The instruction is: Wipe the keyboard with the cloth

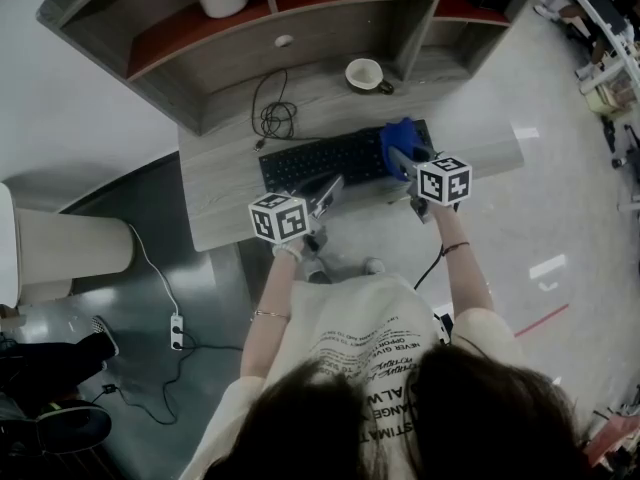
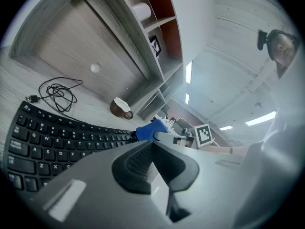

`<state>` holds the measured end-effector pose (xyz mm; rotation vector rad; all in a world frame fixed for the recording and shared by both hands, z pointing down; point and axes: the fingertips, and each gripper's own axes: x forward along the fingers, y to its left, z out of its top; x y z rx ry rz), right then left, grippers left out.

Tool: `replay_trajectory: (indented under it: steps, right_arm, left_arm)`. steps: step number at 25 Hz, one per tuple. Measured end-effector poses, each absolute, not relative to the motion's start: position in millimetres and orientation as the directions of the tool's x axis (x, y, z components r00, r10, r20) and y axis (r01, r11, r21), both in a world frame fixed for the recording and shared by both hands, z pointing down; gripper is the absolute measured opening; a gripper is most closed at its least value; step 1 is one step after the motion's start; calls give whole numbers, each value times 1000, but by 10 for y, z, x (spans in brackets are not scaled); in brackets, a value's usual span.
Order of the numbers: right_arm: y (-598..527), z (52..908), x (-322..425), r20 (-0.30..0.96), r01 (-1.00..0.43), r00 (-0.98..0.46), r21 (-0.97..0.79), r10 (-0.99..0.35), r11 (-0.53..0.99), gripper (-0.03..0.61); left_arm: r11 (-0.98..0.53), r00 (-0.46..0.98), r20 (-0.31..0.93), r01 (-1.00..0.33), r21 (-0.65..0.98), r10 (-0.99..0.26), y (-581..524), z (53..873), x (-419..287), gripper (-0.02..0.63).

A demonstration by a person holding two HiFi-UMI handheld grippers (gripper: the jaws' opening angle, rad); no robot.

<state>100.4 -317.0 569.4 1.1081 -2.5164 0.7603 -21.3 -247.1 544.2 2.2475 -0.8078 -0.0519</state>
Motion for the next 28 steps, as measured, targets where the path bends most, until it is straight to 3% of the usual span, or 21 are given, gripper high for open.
replay_trajectory:
  steps: [28]
  right_arm:
    - [-3119, 5779, 585, 483, -763, -643, -334, -595, 553, 52]
  left_arm:
    - [-516, 800, 200, -532, 672, -565, -2406, 5539, -632, -3]
